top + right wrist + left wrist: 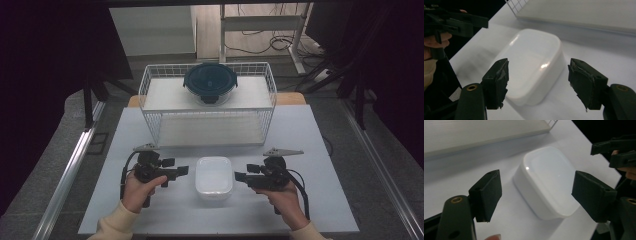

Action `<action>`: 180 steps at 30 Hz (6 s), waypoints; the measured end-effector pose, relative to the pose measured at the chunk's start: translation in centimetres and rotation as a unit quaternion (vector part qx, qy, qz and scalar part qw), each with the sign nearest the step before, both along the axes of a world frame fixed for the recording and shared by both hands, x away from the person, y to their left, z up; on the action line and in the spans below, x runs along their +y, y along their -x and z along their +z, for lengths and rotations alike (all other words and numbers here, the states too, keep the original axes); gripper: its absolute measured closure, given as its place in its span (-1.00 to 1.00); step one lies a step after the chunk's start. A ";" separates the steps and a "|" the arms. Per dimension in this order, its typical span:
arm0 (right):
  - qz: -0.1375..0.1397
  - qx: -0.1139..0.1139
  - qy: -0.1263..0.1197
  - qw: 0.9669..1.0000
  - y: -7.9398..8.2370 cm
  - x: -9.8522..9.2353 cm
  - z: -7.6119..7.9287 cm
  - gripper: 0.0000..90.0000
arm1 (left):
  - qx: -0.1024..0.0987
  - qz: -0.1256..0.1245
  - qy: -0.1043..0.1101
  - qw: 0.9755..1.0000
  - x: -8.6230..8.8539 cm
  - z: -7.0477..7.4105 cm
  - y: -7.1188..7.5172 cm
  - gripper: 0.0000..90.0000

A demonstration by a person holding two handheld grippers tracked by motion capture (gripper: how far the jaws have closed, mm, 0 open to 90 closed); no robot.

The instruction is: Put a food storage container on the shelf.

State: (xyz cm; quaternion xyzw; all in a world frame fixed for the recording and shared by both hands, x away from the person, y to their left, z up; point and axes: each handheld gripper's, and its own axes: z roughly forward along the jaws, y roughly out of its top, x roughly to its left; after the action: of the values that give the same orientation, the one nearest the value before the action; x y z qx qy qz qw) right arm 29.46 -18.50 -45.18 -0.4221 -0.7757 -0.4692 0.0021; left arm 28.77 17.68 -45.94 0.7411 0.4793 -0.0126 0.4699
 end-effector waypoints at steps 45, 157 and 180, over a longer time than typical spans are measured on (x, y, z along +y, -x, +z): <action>0.006 0.075 0.004 0.997 -2.4 2.8 -3.7 0.13 | 0.136 -0.031 0.103 0.985 -2.6 -5.3 -2.2 0.15; -0.033 0.092 -0.136 0.986 -20.8 4.4 21.3 0.60 | 0.060 0.018 0.198 0.978 2.4 19.7 -19.3 0.61; -0.029 -0.090 -0.091 0.991 -14.5 1.3 20.9 -0.16 | -0.107 0.057 0.058 0.991 3.0 19.9 -12.4 -0.42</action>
State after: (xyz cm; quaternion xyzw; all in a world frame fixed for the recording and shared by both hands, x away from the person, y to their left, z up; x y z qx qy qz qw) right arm 43.93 -17.24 -24.28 -0.3985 -0.7142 -0.5738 -0.0430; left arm 41.15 20.71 -26.07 0.6812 0.4657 0.0658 0.5611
